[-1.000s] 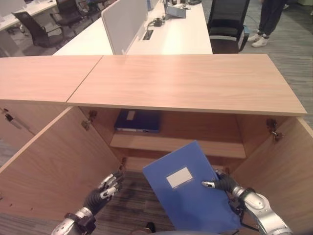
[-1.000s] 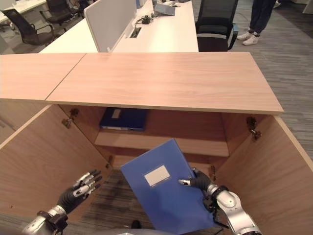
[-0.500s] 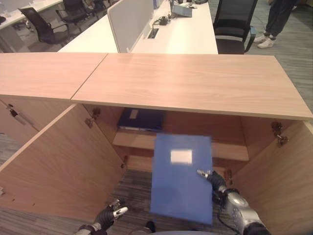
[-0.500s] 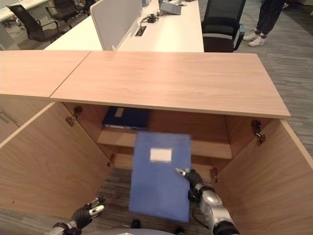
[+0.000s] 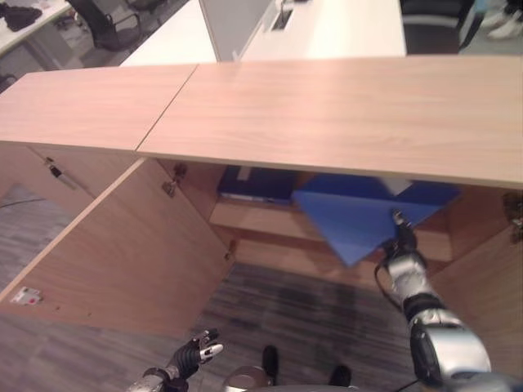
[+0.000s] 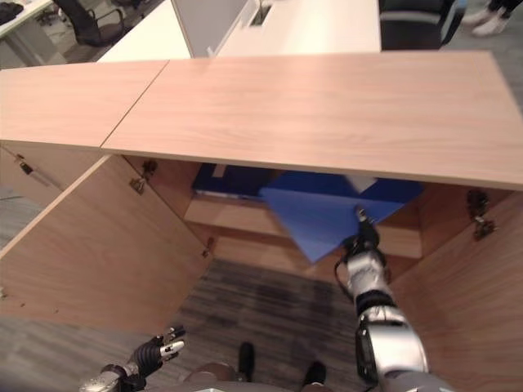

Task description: Put the empty folder in the office cabinet

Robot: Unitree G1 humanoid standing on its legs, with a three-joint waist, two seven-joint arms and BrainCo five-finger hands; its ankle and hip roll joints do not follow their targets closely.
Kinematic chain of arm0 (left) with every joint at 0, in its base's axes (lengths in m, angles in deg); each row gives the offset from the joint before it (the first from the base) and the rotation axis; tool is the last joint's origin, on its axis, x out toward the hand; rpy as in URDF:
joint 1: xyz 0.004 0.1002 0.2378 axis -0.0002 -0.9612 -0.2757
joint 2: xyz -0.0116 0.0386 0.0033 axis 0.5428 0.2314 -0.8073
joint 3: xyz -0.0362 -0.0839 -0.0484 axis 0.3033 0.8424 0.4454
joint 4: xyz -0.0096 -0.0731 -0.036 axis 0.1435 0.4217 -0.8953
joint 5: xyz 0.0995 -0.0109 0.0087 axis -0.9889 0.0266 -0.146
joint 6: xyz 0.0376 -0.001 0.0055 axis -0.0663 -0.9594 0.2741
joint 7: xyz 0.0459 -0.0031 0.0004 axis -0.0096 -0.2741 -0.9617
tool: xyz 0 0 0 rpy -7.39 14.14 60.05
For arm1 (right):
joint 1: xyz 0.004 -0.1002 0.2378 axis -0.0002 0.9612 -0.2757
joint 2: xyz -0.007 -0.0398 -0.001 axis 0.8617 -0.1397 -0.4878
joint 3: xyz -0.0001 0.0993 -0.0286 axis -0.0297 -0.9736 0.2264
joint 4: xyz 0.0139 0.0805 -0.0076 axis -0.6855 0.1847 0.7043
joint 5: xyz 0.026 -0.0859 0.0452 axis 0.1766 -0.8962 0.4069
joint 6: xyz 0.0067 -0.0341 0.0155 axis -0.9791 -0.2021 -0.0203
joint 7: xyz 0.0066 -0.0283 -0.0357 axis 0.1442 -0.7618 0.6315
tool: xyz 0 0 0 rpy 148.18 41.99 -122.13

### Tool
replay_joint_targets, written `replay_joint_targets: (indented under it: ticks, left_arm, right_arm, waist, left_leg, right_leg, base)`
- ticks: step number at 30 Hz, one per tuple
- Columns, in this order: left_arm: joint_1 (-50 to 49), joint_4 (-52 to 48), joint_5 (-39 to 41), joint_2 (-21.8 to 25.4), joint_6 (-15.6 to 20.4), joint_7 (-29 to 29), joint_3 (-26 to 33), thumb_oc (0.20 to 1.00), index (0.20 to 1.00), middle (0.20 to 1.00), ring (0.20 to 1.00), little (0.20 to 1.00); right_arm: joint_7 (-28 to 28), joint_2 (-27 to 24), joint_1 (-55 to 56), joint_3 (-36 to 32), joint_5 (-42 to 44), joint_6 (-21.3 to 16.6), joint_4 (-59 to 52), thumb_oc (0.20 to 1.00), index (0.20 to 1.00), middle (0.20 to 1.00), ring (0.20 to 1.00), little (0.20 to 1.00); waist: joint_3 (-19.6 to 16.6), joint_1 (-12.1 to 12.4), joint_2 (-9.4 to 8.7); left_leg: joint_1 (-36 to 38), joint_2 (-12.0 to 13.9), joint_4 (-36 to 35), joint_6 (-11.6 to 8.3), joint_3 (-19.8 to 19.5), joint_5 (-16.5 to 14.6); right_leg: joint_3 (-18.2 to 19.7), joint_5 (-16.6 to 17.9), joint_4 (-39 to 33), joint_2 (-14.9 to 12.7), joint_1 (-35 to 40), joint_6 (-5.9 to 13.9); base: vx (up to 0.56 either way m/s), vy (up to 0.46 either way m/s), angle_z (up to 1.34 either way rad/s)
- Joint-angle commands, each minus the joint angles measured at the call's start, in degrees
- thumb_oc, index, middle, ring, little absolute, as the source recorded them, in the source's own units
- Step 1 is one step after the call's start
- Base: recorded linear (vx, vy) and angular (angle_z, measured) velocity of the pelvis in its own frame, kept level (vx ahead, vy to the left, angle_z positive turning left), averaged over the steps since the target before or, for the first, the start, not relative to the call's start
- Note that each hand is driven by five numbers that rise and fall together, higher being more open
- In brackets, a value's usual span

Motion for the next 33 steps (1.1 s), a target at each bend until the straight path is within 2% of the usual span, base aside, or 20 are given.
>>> replay_joint_targets:
  ticks: [1,2,7,8,12,13,14,15,17,18,19,28,33]
  left_arm:
    - [4.6,0.6,2.0,2.5,2.2,-1.8,-3.5,1.000,1.000,1.000,1.000,1.000]
    - [5.7,0.6,2.4,2.6,2.6,-3.0,-4.5,1.000,1.000,1.000,1.000,1.000]
    - [7.6,1.5,2.7,2.6,2.9,-4.2,-5.9,1.000,1.000,1.000,1.000,1.000]
    - [8.5,1.8,1.8,3.4,3.0,-4.7,-7.8,1.000,1.000,1.000,1.000,1.000]
    - [9.5,1.4,1.3,4.3,3.1,-5.1,-8.8,1.000,1.000,1.000,1.000,1.000]
    - [10.2,1.7,1.0,5.0,3.2,-5.6,-9.5,1.000,1.000,1.000,1.000,1.000]
    - [10.4,1.7,1.0,4.9,3.2,-5.6,-9.5,1.000,1.000,1.000,1.000,1.000]
    - [10.7,1.6,1.2,5.3,3.3,-5.8,-9.5,1.000,1.000,1.000,1.000,1.000]
    - [11.3,1.4,1.8,6.0,3.6,-6.9,-9.5,1.000,1.000,1.000,1.000,1.000]
    - [11.4,1.4,1.9,5.9,3.6,-6.9,-9.5,1.000,1.000,1.000,1.000,1.000]
    - [11.9,1.3,2.8,6.4,3.7,-7.5,-9.6,1.000,1.000,1.000,1.000,1.000]
    - [12.8,2.0,2.3,8.0,4.4,-10.5,-11.5,1.000,1.000,1.000,1.000,1.000]
    - [13.0,1.5,1.6,8.9,4.7,-11.5,-12.5,1.000,1.000,1.000,1.000,1.000]
  right_arm:
    - [0.7,-2.3,-9.3,-1.8,5.1,-4.3,3.4,0.200,0.200,0.200,0.200,0.200]
    - [2.0,-5.3,-14.9,-2.4,7.7,-5.1,6.0,0.200,0.200,0.200,0.200,0.200]
    - [3.4,-9.2,-21.5,-1.6,9.2,-5.5,9.1,0.200,0.200,0.200,0.200,0.200]
    - [4.5,-11.9,-26.0,-0.5,10.4,-5.8,10.8,0.200,0.200,0.200,0.200,0.200]
    - [5.3,-14.0,-29.5,1.2,10.5,-6.0,12.1,0.200,0.200,0.200,0.200,0.200]
    - [5.8,-14.7,-31.4,2.1,10.5,-6.1,12.5,0.200,0.200,0.200,0.200,0.200]
    - [5.7,-14.8,-31.7,2.2,10.6,-6.1,12.7,0.200,0.200,0.200,0.200,0.200]
    - [6.0,-15.3,-32.4,2.7,10.4,-6.2,12.7,0.200,0.200,0.200,0.200,0.200]
    - [6.7,-16.4,-35.9,4.6,10.1,-6.2,12.8,0.200,0.200,0.200,0.200,0.200]
    - [6.8,-16.5,-36.2,4.7,10.1,-6.2,12.9,0.200,0.200,0.200,0.200,0.200]
    - [7.3,-17.0,-39.1,6.1,10.7,-6.8,13.1,0.200,0.200,0.200,0.200,0.200]
    - [10.9,-16.7,-51.5,11.7,11.5,-10.0,11.2,0.200,0.200,0.200,0.200,0.200]
    - [12.3,-18.7,-56.0,14.9,11.6,-11.1,10.4,0.200,0.200,0.200,0.200,0.200]
  waist:
    - [3.5,1.8,-3.10]
    - [5.1,2.3,-2.10]
    - [6.9,3.1,-1.30]
    - [8.0,3.7,-1.03]
    - [7.9,4.3,-0.80]
    - [8.5,4.4,-0.52]
    - [8.3,4.4,-0.56]
    - [8.2,4.3,-0.62]
    - [8.1,4.3,-0.50]
    - [7.9,4.3,-0.57]
    - [8.1,4.2,-0.65]
    - [7.5,3.8,-0.71]
    - [6.6,3.9,-0.81]
  left_leg:
    - [-0.9,-0.5,0.1,-2.11,-2.7,-2.7]
    - [-3.4,-0.2,0.8,-2.14,-2.6,-1.9]
    - [-8.9,0.2,5.0,-2.18,-2.3,-2.2]
    - [-14.1,0.6,9.9,-2.36,-2.2,-3.9]
    - [-20.3,0.8,15.1,-2.57,-2.2,-5.8]
    - [-23.3,0.8,18.2,-2.72,-2.3,-6.7]
    - [-24.1,0.8,18.8,-2.72,-2.3,-6.9]
    - [-25.2,0.7,20.4,-3.01,-2.9,-8.7]
    - [-30.2,1.2,25.1,-3.13,-2.9,-10.7]
    - [-30.8,1.2,25.7,-3.18,-2.9,-11.2]
    - [-34.8,1.8,29.3,-3.27,-2.7,-12.4]
    - [-50.1,2.4,43.4,-2.33,-4.3,-17.7]
    - [-54.6,1.8,47.6,-2.07,-5.4,-19.2]
  right_leg:
    - [3.2,-6.5,5.2,-4.1,-0.4,5.49]
    - [3.2,-7.0,7.4,-4.7,-3.6,5.51]
    - [4.0,-8.2,12.1,-5.8,-9.2,5.28]
    - [4.4,-9.8,16.6,-7.0,-13.9,5.05]
    - [4.6,-12.1,22.4,-8.0,-20.0,4.76]
    - [4.8,-13.0,25.8,-8.5,-23.2,4.63]
    - [4.8,-13.4,26.5,-8.6,-23.9,4.61]
    - [5.9,-15.2,28.3,-8.7,-25.2,4.90]
    - [6.5,-17.0,34.0,-9.4,-31.2,4.75]
    - [6.6,-17.6,34.6,-9.5,-31.7,4.77]
    - [7.2,-18.4,38.5,-10.2,-36.1,4.99]
    - [9.1,-23.0,52.4,-12.7,-51.8,4.50]
    - [9.2,-24.9,56.7,-13.8,-55.8,4.22]
  base:
    - [-0.15,-0.001,0.07]
    - [-0.13,-0.005,0.04]
    - [-0.08,-0.008,0.00]
    - [-0.06,-0.021,-0.04]
    - [-0.04,-0.036,-0.01]
    - [-0.01,-0.041,0.12]
    - [0.07,-0.056,0.14]
    - [0.08,-0.036,0.17]
    - [0.03,-0.031,0.23]
    - [-0.03,-0.023,0.19]
    - [-0.02,-0.032,0.06]
    - [-0.02,-0.035,0.02]
    - [0.02,-0.037,0.07]
